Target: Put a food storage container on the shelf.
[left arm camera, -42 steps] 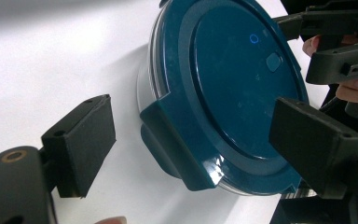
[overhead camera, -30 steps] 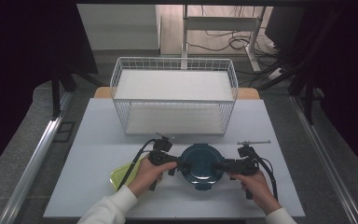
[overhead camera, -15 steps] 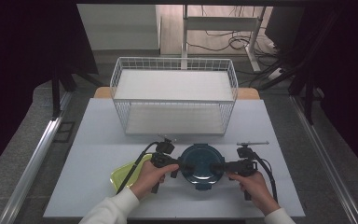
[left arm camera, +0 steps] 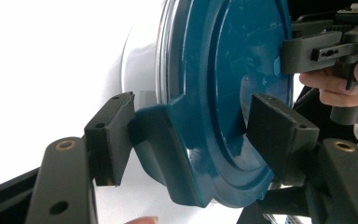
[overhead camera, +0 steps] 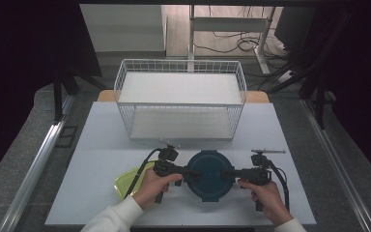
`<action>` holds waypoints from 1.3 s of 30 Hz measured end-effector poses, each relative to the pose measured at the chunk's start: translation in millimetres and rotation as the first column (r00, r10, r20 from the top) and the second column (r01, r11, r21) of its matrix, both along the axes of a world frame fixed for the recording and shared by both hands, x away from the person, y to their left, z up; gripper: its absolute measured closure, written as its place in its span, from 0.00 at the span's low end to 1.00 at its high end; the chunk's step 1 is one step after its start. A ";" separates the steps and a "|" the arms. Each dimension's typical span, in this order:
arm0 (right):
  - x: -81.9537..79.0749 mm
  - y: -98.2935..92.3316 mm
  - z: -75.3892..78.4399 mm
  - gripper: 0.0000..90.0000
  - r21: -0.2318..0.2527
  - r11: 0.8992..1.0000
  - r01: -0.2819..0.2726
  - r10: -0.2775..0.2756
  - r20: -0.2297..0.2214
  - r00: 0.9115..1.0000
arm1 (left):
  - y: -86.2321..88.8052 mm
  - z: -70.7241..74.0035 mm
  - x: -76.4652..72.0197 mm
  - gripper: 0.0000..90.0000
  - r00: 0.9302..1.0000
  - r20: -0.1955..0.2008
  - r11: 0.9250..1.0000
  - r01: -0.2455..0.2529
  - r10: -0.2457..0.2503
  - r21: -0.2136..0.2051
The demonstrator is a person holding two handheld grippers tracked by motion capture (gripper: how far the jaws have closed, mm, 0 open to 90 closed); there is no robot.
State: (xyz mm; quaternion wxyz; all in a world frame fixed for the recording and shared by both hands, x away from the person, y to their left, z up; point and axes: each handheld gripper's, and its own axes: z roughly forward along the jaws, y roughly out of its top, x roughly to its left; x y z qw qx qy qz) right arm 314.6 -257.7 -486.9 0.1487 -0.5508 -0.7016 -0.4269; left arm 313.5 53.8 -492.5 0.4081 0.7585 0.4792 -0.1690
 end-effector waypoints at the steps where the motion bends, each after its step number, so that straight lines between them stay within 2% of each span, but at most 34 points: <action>1: -1.5 0.2 0.8 0.43 -0.004 1.000 -0.002 0.002 0.009 1.000 | -0.4 0.3 -1.2 0.37 1.000 0.006 1.000 -0.003 0.003 0.002; 9: -9.0 0.9 5.1 0.43 -0.019 1.000 -0.001 0.002 0.036 0.999 | -2.2 4.7 -6.1 0.38 0.999 0.034 1.000 -0.007 0.006 0.012; 11: -9.4 0.7 6.0 0.43 -0.019 1.000 -0.004 0.005 0.046 0.999 | -2.7 5.8 -7.0 0.39 0.999 0.032 1.000 -0.023 0.023 -0.002; 17: -10.5 0.2 11.2 0.43 -0.015 1.000 -0.006 0.007 0.074 0.997 | -1.4 10.6 -8.6 0.40 0.998 0.055 1.000 -0.013 0.014 -0.006; 25: -13.1 3.2 25.0 0.43 -0.036 0.999 -0.022 0.027 0.144 0.989 | 1.1 23.3 -10.4 0.41 0.996 0.088 1.000 -0.008 0.008 -0.002; 38: -15.1 7.3 37.7 0.43 -0.012 1.000 -0.026 0.028 0.180 0.983 | 8.1 41.3 -13.6 0.42 0.991 0.132 1.000 -0.025 0.026 -0.014; 39: -15.4 7.9 39.0 0.43 -0.012 1.000 -0.027 0.029 0.182 0.983 | 9.3 42.7 -13.5 0.42 0.990 0.141 1.000 -0.018 0.018 -0.006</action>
